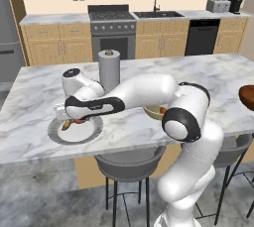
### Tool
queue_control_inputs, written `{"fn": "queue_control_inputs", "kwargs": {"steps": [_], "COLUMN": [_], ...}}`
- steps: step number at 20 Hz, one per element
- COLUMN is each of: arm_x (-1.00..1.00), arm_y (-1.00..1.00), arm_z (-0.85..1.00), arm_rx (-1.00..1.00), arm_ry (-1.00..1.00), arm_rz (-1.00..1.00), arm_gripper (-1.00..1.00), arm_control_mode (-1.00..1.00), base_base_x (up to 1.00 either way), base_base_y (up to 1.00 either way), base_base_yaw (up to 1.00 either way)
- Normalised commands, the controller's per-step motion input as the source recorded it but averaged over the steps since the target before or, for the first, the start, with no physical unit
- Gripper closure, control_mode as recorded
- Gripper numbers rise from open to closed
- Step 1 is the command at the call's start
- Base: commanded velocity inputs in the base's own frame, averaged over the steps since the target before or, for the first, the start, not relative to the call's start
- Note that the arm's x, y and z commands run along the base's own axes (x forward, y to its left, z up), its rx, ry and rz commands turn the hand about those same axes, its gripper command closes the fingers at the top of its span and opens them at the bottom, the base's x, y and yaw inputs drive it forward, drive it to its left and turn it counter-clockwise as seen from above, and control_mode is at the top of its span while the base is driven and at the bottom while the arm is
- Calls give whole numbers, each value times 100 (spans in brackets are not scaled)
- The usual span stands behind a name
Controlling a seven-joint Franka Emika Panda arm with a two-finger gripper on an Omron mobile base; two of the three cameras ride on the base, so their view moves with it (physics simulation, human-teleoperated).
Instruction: Take the fruits from the plate on the dining counter and place two fruits in each bowl.
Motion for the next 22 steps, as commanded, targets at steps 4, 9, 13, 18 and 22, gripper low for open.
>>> {"fn": "queue_control_inputs", "kwargs": {"steps": [4, 9, 13, 18, 22], "arm_x": [-26, -25, -4, -6, -4], "arm_y": [-100, -100, -100, -100, -100], "arm_z": [86, 75, 55, 24, 12], "arm_rx": [1, 1, 2, 2, 1], "arm_ry": [0, 0, 1, 1, 0], "arm_rz": [-2, -1, -1, -1, 0], "arm_gripper": [100, 100, 100, 100, 100], "arm_control_mode": [-100, -100, -100, -100, -100], "base_base_x": [0, 0, 0, 0, 0], "base_base_y": [0, 0, 0, 0, 0], "base_base_yaw": [0, 0, 0, 0, 0]}}
